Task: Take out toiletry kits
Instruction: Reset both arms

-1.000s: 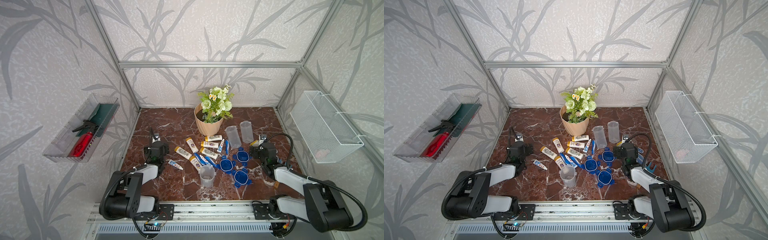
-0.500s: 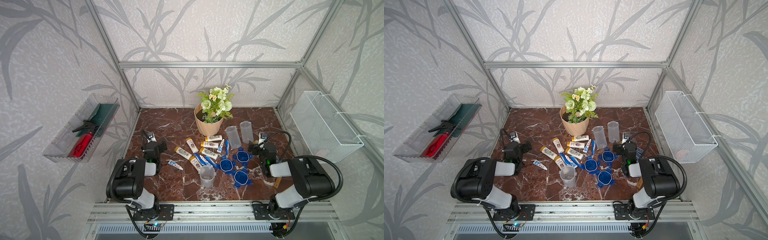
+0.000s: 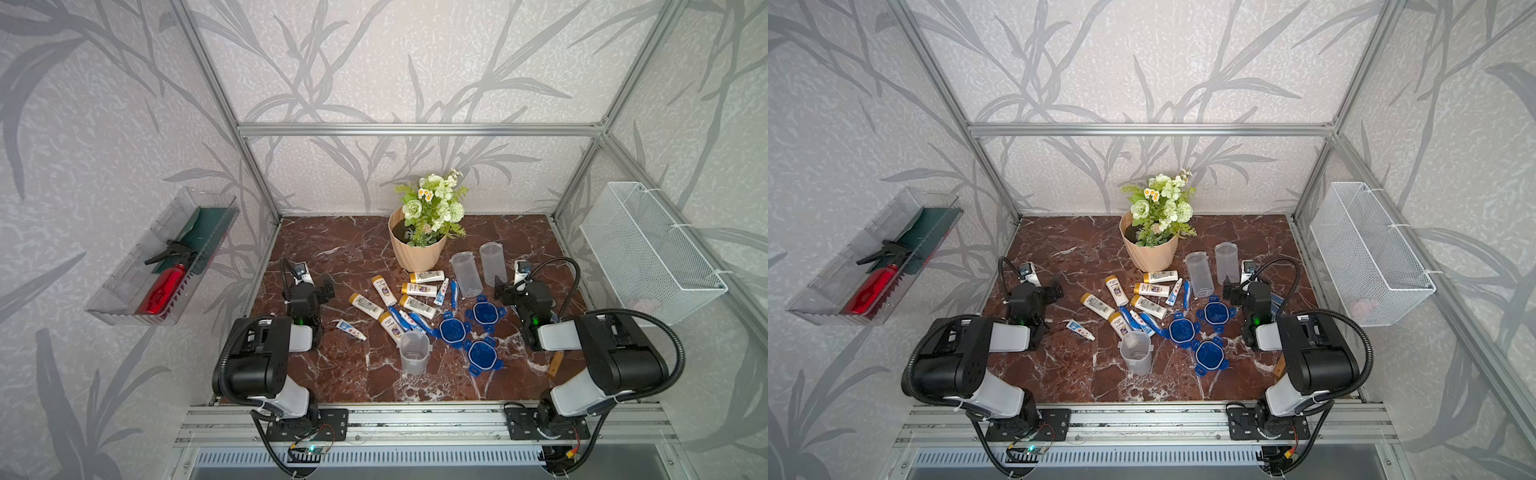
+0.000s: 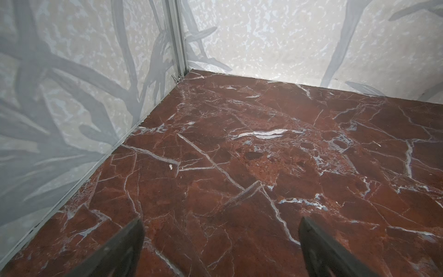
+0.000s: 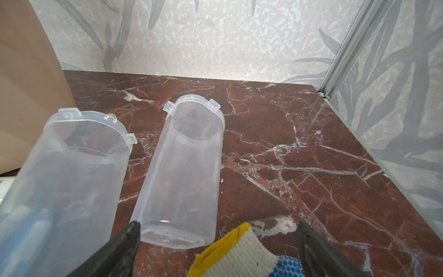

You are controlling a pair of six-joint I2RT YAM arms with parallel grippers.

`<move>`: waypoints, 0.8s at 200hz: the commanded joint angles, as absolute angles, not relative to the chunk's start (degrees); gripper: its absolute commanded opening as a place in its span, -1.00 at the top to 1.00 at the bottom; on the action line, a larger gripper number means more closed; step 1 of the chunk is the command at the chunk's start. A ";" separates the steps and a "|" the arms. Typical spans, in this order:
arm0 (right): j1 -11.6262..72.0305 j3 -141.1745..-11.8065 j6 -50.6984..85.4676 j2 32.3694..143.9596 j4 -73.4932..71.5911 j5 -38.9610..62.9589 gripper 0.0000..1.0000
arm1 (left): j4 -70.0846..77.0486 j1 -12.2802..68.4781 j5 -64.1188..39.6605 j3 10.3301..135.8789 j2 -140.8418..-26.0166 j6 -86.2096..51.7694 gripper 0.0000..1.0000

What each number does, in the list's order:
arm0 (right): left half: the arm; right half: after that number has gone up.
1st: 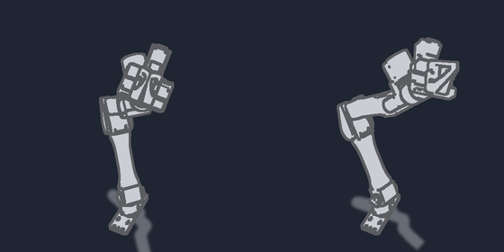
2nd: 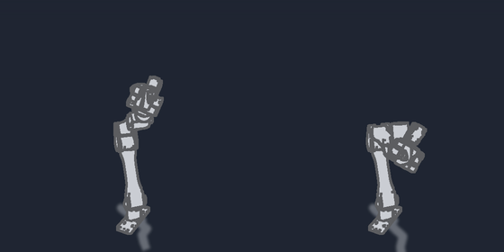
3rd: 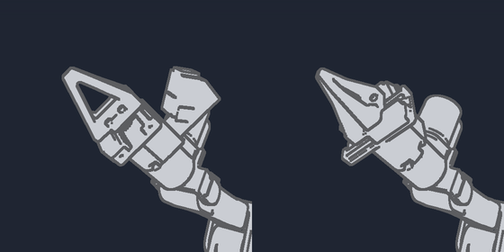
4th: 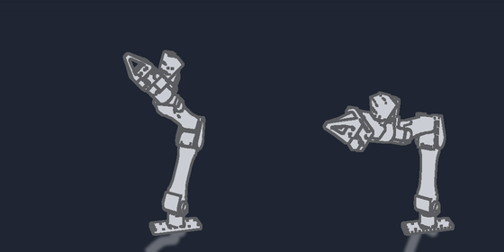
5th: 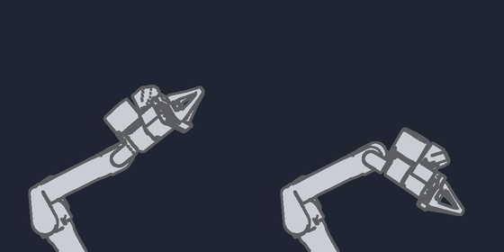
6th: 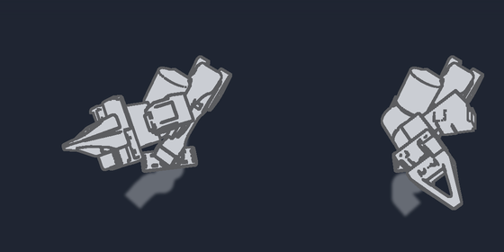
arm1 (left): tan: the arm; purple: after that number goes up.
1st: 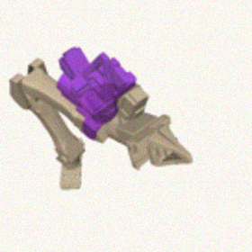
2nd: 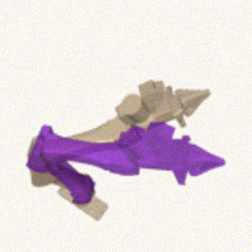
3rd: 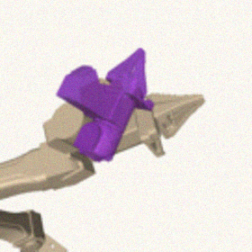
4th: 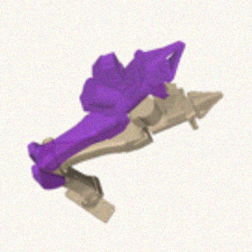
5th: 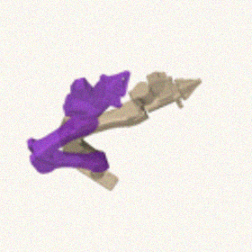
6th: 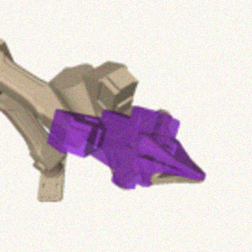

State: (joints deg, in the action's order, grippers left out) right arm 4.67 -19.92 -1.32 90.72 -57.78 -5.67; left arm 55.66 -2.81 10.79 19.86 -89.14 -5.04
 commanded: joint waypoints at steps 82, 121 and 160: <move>9.38 -6.53 -5.86 88.55 -79.38 -9.82 -0.98 | 78.00 -2.03 14.22 6.30 -85.25 -6.10 -0.98; 7.76 -22.72 -4.17 88.02 -49.40 -7.56 -0.98 | 54.06 -2.66 1.18 20.37 -88.15 -1.04 -0.98; 10.53 -11.49 -7.23 91.39 -74.53 -10.23 -0.98 | 68.48 -1.60 15.07 13.22 -88.79 -5.76 -0.98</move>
